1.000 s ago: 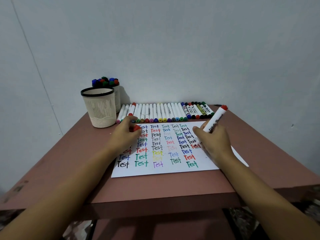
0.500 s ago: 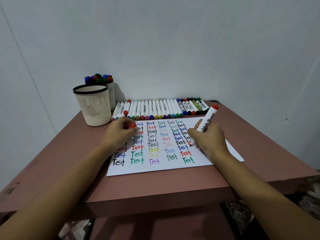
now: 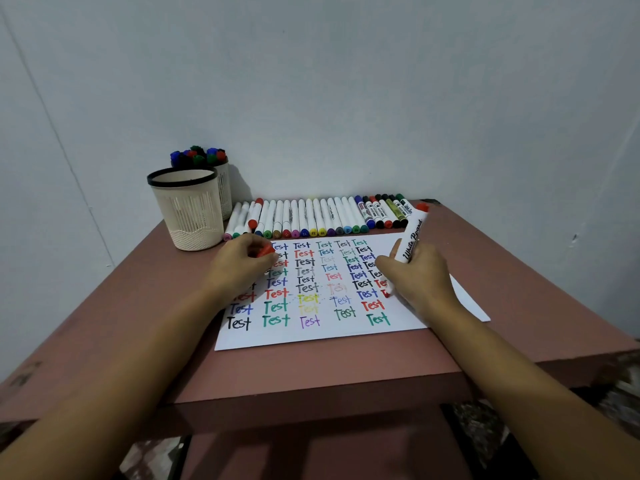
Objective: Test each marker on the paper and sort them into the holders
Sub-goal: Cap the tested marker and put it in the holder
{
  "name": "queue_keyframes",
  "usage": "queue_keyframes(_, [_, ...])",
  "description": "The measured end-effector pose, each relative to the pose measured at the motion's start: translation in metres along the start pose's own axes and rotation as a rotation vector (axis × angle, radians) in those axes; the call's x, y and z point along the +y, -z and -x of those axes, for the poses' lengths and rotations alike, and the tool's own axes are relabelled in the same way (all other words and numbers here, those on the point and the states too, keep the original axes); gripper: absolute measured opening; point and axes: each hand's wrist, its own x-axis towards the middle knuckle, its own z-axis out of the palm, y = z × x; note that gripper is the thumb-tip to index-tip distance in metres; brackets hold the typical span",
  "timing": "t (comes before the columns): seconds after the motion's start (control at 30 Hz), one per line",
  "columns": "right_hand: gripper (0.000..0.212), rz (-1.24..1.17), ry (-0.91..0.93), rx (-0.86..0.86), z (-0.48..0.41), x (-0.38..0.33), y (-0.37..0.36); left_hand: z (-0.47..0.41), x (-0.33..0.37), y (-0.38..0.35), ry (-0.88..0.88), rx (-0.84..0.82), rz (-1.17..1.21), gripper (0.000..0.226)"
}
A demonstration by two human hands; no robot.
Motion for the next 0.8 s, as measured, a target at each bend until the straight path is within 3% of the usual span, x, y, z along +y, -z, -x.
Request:
queue_keyframes(0.2, [0.021,-0.122,-0.022,0.165,-0.0004,-0.0020,0.0041,-0.0008,-0.0010,0.0005,-0.007,0.000,-0.012,0.030])
queue_keyframes(0.43, [0.025,0.013,0.012,0.099,0.0016,-0.0007,0.0013,-0.0010,-0.0015,0.0006,-0.003,-0.006,-0.014,0.030])
queue_keyframes(0.8, [0.018,0.011,0.006,0.083,0.0026,-0.0027,0.0013,-0.0004,-0.0004,0.0004,-0.003,-0.015,-0.013,0.031])
